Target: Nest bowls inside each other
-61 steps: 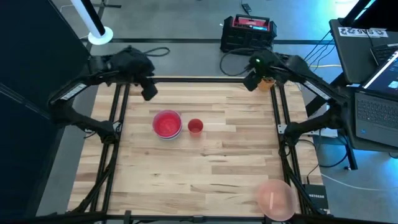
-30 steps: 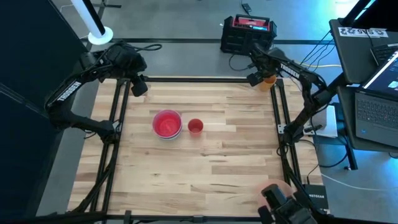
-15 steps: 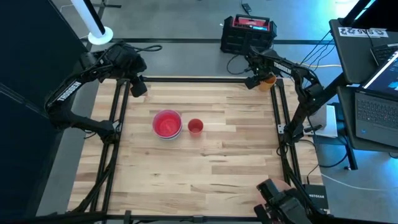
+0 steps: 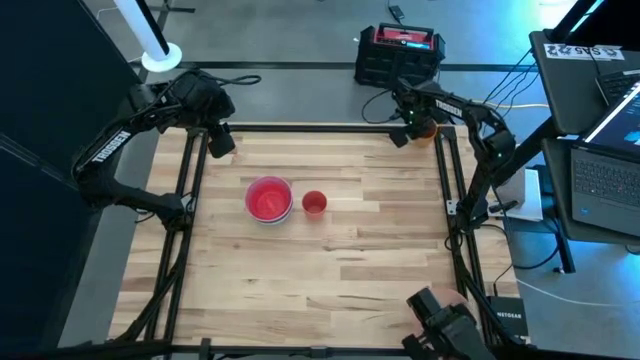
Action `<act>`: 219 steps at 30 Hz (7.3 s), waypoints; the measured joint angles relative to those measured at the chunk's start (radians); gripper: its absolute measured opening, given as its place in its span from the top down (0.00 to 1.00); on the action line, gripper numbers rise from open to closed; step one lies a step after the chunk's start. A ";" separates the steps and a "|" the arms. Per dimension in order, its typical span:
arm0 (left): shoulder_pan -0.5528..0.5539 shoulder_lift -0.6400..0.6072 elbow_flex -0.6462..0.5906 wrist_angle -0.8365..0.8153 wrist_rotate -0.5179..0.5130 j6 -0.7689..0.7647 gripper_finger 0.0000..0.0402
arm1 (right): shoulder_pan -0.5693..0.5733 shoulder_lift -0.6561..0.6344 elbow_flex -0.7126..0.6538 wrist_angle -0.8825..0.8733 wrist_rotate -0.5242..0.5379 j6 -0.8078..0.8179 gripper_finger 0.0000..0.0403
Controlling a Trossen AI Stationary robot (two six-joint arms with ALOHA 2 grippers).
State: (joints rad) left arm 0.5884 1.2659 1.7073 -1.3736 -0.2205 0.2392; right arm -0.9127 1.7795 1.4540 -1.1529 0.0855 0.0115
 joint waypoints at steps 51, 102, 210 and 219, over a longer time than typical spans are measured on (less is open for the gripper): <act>-0.002 0.000 0.000 -0.067 0.001 -0.162 0.64 | 0.866 0.195 0.564 -0.080 -0.150 -0.086 1.00; -0.002 -0.001 0.000 -0.090 0.000 -0.162 0.64 | 0.833 0.355 0.563 0.044 -0.190 -0.094 0.81; -0.013 0.000 0.000 -0.113 0.001 -0.180 0.64 | 0.868 0.346 0.414 -0.098 -0.225 -0.303 0.84; -0.013 0.000 0.000 -0.116 0.001 -0.180 0.64 | 0.844 0.335 0.382 -0.195 -0.162 -0.301 0.95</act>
State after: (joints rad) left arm 0.5755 1.2655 1.7069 -1.4892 -0.2199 0.0590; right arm -0.0690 2.1146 1.8361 -1.3480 -0.0765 -0.2898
